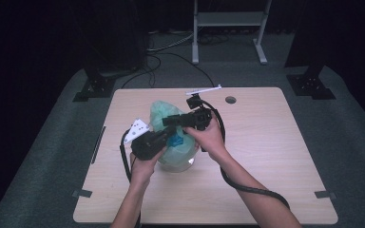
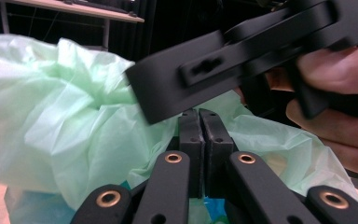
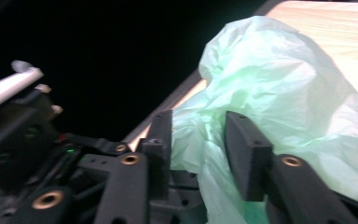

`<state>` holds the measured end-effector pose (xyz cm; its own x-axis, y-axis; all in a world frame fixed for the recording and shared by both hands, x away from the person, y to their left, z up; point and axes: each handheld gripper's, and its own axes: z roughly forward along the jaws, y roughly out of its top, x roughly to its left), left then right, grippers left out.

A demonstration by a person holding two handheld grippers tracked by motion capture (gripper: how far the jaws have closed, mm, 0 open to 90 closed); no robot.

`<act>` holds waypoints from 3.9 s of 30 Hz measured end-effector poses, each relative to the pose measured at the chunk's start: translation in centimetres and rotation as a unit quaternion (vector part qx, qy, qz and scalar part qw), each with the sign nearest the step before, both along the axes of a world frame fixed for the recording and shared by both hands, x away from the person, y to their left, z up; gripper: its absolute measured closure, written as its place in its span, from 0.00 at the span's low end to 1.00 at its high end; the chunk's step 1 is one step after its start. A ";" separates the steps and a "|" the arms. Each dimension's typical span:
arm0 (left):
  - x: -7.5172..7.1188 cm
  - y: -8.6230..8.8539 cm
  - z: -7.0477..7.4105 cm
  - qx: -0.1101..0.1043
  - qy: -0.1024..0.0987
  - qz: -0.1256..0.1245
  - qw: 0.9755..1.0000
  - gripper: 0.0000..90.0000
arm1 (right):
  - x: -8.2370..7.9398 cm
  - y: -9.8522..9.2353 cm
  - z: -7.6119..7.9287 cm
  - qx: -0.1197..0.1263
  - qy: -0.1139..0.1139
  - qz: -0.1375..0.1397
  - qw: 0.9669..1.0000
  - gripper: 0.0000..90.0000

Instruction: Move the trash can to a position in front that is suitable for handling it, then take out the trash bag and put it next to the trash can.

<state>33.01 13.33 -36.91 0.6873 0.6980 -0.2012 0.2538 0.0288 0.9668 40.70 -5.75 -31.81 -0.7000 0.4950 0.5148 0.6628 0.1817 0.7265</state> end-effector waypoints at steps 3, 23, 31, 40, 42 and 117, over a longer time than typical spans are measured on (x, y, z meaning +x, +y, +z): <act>-0.1 -0.1 0.1 0.003 0.001 -0.001 1.000 0.97 | 0.0 0.5 0.1 -0.033 -0.006 -0.009 0.999 0.88; -0.1 2.1 1.1 -0.047 0.014 0.003 0.999 0.52 | 0.8 -2.3 -1.0 -0.009 -0.014 -0.038 0.999 1.00; 0.4 3.0 1.1 -0.079 0.041 0.044 0.995 0.27 | 1.0 -3.4 -1.1 0.023 0.001 -0.038 0.999 1.00; 0.4 4.8 1.5 -0.108 0.042 0.086 0.990 0.15 | 0.8 -5.6 -0.2 0.044 0.000 -0.047 0.998 1.00; 0.2 5.5 1.6 -0.117 0.039 0.093 0.988 0.13 | 0.7 -6.2 0.0 0.052 -0.003 -0.049 0.997 1.00; 0.4 6.0 1.1 -0.054 0.056 0.110 0.991 0.11 | -0.5 -19.2 3.5 0.073 -0.038 -0.172 0.982 1.00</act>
